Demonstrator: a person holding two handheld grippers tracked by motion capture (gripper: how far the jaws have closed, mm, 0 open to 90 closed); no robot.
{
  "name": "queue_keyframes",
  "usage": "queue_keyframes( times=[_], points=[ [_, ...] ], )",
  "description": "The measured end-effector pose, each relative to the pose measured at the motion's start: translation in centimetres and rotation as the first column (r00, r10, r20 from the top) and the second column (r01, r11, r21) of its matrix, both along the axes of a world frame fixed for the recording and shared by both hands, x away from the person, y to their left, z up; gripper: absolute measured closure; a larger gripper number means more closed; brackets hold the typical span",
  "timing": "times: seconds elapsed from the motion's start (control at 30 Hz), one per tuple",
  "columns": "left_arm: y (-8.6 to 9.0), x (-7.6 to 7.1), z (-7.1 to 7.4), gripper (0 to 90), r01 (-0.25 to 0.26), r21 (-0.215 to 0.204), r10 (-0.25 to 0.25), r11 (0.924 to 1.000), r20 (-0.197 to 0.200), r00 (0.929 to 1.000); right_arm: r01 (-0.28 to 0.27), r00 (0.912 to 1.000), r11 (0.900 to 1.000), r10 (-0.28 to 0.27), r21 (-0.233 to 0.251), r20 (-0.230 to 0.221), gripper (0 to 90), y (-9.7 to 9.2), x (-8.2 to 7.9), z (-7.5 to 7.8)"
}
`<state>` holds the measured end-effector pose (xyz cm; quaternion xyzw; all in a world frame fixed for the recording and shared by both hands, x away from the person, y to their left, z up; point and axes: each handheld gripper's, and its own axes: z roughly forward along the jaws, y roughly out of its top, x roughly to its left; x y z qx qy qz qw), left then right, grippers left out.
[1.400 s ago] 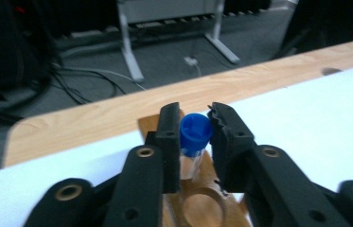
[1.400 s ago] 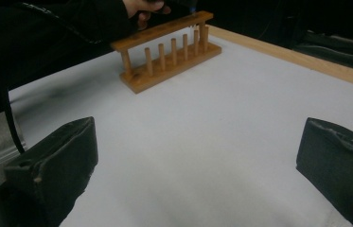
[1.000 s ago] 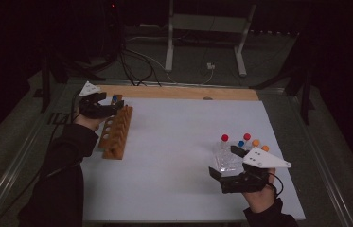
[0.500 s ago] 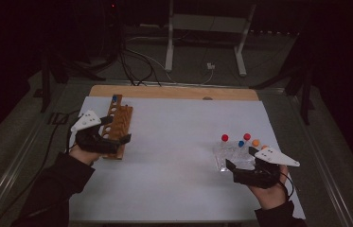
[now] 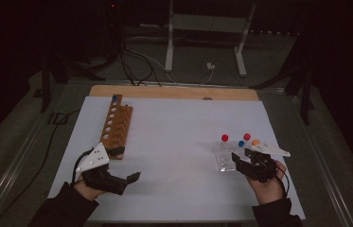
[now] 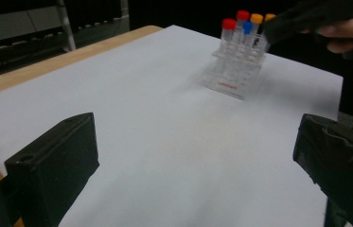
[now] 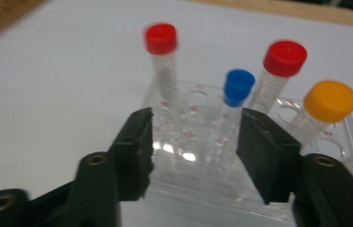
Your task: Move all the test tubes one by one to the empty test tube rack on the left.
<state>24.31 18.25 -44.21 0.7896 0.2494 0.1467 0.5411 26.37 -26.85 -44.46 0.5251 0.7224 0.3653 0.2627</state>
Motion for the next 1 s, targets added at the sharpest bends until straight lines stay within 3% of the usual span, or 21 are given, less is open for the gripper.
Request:
queue_keyframes(
  times=[0.2,0.37,0.67,0.87,1.0],
  points=[
    [-0.6,-0.9,-0.8,1.8,0.019,0.030,-0.019,0.9994,0.008,0.9998,0.043,0.9979,0.9988,-0.044,-0.023,-0.049,52.8,0.0,1.3,-0.7],
    [-0.5,-0.9,-0.9,1.8,0.031,0.009,-0.031,0.9995,0.004,0.9995,0.076,0.9956,0.9969,-0.077,-0.019,-0.054,57.6,-0.3,2.0,-0.7],
    [-0.4,-0.9,-1.1,1.8,0.026,0.017,-0.026,0.9995,0.006,0.9996,0.073,0.9931,0.9967,-0.076,-0.036,-0.090,65.7,-0.3,3.4,-1.6],
    [-0.4,-0.7,-1.4,1.8,0.024,0.021,-0.024,0.9995,-0.004,0.9997,0.064,0.9944,0.9971,-0.067,-0.040,-0.081,75.1,-0.4,3.6,-1.7],
    [-0.4,-0.7,-1.5,1.8,0.023,0.025,-0.023,0.9994,-0.009,0.9997,0.047,0.9960,0.9972,-0.052,-0.057,-0.073,76.5,-0.3,3.7,-1.7]
  ],
)
